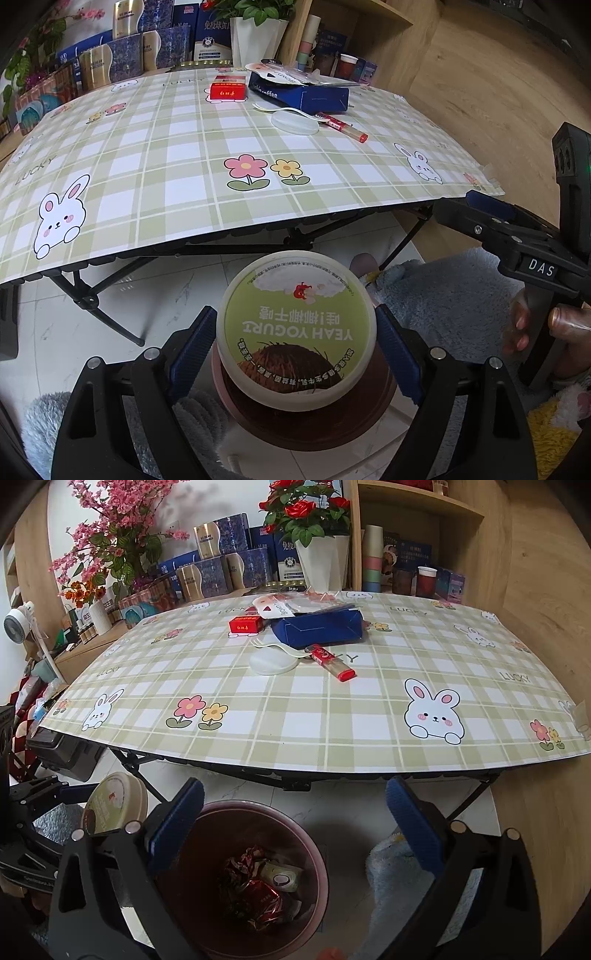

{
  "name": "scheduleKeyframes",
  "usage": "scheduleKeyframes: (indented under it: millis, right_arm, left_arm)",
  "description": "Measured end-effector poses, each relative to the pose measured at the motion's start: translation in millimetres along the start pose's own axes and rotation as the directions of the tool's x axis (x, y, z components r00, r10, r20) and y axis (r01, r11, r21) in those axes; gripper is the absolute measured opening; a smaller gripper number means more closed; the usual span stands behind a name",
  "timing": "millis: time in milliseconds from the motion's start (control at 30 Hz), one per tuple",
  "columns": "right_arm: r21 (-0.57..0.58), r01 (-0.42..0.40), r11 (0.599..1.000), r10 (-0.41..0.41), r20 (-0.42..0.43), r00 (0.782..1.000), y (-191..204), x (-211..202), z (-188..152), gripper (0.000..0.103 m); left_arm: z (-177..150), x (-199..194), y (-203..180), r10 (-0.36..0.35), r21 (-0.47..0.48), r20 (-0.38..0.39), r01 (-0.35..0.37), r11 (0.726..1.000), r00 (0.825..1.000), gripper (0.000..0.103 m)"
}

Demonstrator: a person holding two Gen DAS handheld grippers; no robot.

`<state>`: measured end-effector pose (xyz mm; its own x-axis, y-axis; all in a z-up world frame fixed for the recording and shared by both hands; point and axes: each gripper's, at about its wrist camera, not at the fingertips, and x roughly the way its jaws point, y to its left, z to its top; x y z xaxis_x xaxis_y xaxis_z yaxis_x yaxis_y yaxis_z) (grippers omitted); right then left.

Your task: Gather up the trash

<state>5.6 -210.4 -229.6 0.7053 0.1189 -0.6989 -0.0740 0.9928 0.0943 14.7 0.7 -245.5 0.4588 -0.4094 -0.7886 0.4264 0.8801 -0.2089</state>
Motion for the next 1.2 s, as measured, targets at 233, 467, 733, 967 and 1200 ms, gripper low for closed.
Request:
scheduleKeyframes:
  millis: [233,467,733,967,1200]
  right_arm:
    - [0.007,0.003,1.0,-0.003,-0.002,1.0,-1.5,0.4,-0.7,0.097]
    - [0.018,0.004,1.0,-0.004,-0.011,1.0,-4.6,2.4,-1.0,0.097]
    - [0.021,0.006,1.0,-0.006,-0.014,1.0,-5.8,3.6,-2.5,0.097]
    - [0.021,0.008,1.0,-0.008,-0.021,1.0,-4.8,5.5,-3.5,0.097]
    - [0.016,0.007,1.0,-0.006,-0.028,1.0,-4.4,10.0,-5.1,0.097]
  left_arm:
    - [0.8,0.3,-1.6,0.001,0.004,0.005,-0.001,1.0,1.0,0.085]
    - [1.7,-4.1,3.6,0.01,-0.025,0.028,-0.01,1.0,1.0,0.086]
    - [3.4,-37.8,21.4,0.124,-0.146,0.211,-0.094,0.985,0.97,0.091]
    - [3.1,-48.5,41.6,0.199,-0.26,0.243,-0.134,0.956,0.949,0.093]
    - [1.0,-51.9,54.7,0.254,-0.326,0.242,-0.168,0.93,0.936,0.093]
